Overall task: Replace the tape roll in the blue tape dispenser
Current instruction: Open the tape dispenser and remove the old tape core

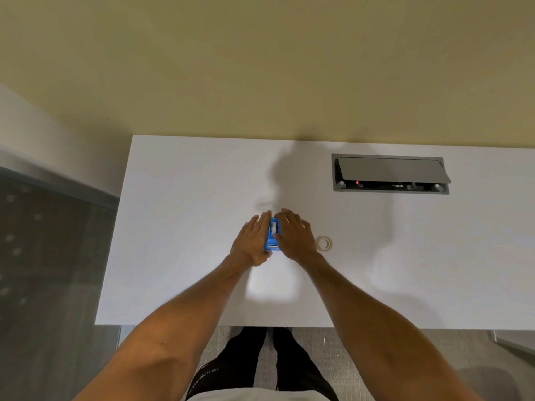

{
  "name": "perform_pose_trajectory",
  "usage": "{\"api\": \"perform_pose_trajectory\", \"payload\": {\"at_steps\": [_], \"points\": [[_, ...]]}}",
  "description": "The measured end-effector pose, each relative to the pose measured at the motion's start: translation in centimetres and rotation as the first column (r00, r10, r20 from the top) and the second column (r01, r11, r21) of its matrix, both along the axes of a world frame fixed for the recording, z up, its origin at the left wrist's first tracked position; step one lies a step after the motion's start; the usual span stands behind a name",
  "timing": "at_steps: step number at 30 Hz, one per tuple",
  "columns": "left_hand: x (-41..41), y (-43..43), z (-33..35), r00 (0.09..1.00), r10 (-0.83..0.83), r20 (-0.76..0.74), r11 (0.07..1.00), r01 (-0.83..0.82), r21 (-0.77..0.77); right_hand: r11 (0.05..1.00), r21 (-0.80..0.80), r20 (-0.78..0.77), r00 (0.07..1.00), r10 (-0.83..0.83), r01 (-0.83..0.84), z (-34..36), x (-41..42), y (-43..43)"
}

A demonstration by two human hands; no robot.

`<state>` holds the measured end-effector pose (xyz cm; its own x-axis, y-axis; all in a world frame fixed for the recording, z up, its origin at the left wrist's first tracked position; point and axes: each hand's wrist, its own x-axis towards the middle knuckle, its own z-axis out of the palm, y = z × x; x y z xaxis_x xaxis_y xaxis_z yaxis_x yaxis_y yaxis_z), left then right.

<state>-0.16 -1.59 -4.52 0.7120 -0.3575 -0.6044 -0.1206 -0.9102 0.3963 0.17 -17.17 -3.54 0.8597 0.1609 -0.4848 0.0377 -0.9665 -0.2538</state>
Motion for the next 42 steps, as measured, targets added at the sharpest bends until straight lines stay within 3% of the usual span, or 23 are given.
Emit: {"api": "perform_pose_trajectory", "payload": {"at_steps": [14, 42], "points": [[0.7, -0.3, -1.3, 1.000, 0.010, -0.008, 1.000, -0.010, -0.019, 0.998, 0.060, 0.005, 1.000, -0.025, 0.024, -1.1, 0.5, 0.0], [0.8, -0.4, -0.7, 0.999, 0.038, -0.014, 0.993, -0.036, 0.116, 0.989, 0.084, 0.046, 0.991, -0.124, 0.120, -0.8, 1.2, 0.6]]}}
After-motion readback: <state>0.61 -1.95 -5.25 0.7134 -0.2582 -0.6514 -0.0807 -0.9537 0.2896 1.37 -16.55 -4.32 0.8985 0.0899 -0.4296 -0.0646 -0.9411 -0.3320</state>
